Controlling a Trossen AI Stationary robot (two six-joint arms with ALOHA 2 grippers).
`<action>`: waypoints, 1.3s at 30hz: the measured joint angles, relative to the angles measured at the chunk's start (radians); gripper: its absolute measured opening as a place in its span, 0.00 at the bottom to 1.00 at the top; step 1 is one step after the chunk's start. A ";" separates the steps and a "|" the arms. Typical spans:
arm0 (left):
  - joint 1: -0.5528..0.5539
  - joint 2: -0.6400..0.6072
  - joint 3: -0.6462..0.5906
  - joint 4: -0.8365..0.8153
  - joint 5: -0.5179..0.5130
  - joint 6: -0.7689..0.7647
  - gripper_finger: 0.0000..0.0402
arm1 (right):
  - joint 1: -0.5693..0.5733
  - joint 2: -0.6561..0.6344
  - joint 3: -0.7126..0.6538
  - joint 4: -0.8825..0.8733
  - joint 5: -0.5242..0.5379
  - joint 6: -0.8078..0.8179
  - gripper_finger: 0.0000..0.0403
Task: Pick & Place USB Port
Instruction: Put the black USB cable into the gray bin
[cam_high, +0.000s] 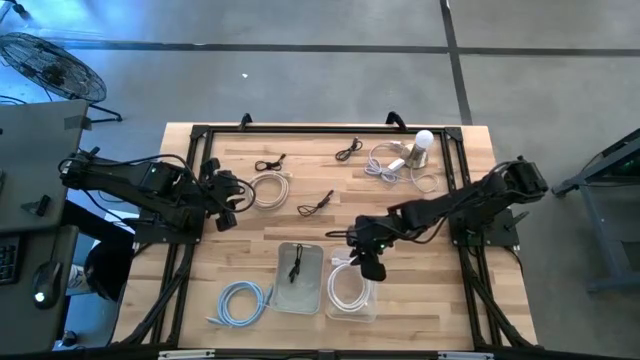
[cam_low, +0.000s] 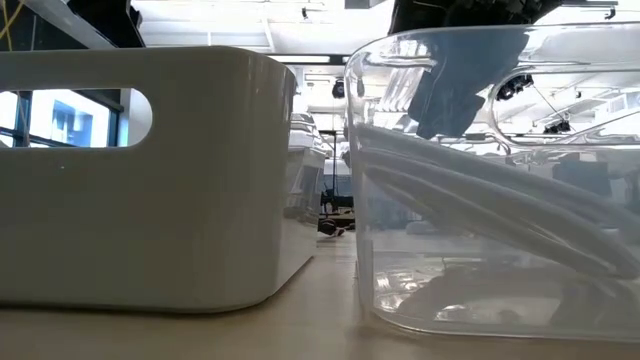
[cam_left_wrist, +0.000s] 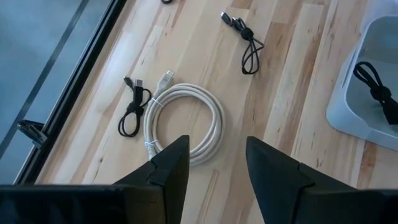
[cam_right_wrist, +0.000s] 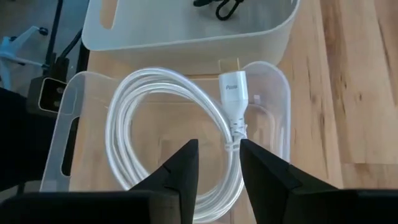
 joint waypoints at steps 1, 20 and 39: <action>0.000 0.000 0.000 0.000 0.001 0.000 0.38 | 0.001 -0.006 0.000 -0.003 0.014 -0.001 0.27; 0.000 0.000 0.000 0.013 -0.003 0.082 0.38 | -0.126 -0.393 0.000 -0.002 0.199 -0.076 0.27; 0.000 -0.001 0.000 0.014 -0.032 0.223 0.38 | -0.442 -0.309 0.275 -0.187 0.104 -0.172 0.52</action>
